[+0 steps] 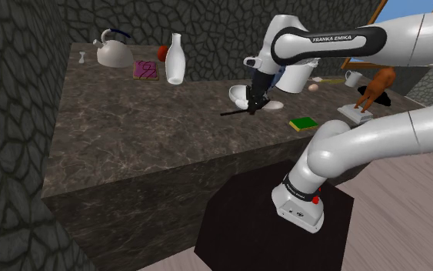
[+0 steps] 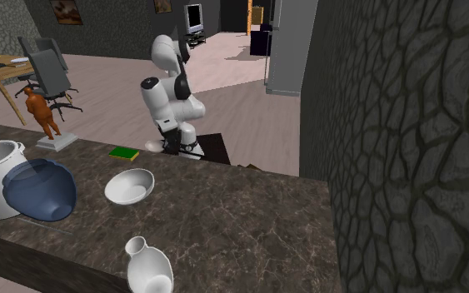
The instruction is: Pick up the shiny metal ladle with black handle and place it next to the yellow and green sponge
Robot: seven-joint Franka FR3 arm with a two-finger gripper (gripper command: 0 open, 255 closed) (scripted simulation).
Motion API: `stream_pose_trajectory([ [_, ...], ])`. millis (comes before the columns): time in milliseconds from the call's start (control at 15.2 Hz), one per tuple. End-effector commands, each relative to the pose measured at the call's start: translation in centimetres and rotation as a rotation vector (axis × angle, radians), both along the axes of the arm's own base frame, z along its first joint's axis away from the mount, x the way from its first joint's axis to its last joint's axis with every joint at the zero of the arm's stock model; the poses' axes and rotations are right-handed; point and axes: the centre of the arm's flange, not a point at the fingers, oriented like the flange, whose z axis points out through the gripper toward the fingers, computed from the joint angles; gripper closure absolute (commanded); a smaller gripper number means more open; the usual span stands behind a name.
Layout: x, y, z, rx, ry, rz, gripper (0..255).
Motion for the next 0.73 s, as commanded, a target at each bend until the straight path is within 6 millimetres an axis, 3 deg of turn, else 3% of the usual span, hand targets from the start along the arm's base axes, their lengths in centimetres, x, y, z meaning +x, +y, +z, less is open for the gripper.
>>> stream_pose_trajectory([
  [0,-1.4,-2.2,0.4,0.0,0.0,0.002,255],
  [528,-7.3,-11.0,0.4,0.0,0.0,0.002,255],
  [660,-7.3,-11.0,-0.6,0.0,0.0,0.002,255],
])
